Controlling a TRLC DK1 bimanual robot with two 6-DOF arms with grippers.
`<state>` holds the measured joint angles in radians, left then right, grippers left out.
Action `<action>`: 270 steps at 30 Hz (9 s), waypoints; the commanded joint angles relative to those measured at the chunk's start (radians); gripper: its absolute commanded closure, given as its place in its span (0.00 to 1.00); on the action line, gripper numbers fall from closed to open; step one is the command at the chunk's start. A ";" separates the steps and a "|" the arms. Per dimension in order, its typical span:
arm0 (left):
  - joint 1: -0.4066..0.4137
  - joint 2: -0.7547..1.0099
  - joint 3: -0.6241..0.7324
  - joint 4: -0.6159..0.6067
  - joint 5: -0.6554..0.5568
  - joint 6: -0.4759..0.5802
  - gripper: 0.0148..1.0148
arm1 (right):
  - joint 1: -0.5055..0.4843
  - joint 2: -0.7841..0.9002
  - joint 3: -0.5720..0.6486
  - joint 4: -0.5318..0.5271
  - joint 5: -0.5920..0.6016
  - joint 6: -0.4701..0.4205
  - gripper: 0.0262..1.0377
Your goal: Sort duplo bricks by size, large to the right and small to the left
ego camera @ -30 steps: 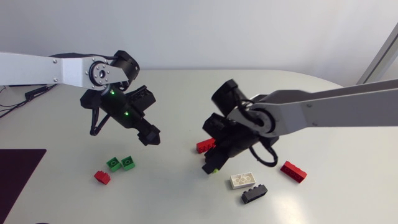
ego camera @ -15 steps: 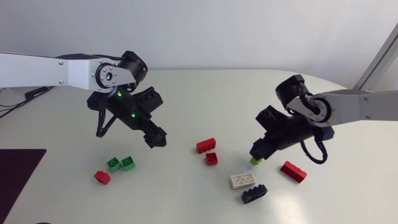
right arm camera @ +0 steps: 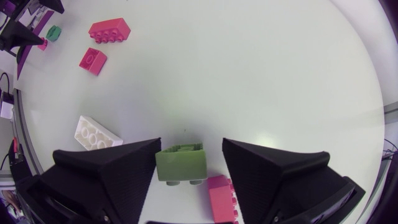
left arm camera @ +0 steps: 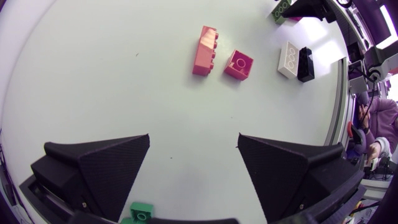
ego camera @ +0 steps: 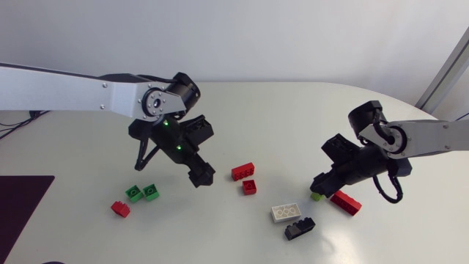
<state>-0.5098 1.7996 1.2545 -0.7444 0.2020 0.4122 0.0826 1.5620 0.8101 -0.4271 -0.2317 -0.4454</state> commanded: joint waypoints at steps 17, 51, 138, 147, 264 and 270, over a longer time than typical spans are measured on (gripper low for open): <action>0.017 0.004 0.017 -0.010 -0.001 -0.036 0.03 | 0.361 0.211 0.368 -0.105 0.006 0.169 0.03; 0.165 -0.040 -0.063 0.007 0.002 0.020 0.03 | 0.479 0.541 0.640 -0.180 0.015 0.109 0.13; -0.265 0.343 0.293 0.014 0.002 0.005 0.03 | -0.006 0.047 0.133 -0.168 -0.012 -0.019 0.04; -0.266 0.382 0.338 0.007 0.002 0.000 0.03 | -0.014 0.052 0.130 -0.165 -0.014 -0.024 0.04; 0.172 -0.006 -0.141 0.010 -0.010 0.033 0.77 | 0.034 -0.089 0.014 -0.164 -0.037 0.033 0.04; 0.272 -0.043 -0.211 0.062 -0.010 0.063 0.77 | 0.036 -0.106 -0.011 -0.156 -0.038 0.042 0.04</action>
<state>-0.2661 1.7859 1.0718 -0.6941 0.1944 0.4465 0.1116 1.4639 0.8288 -0.5919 -0.2626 -0.4263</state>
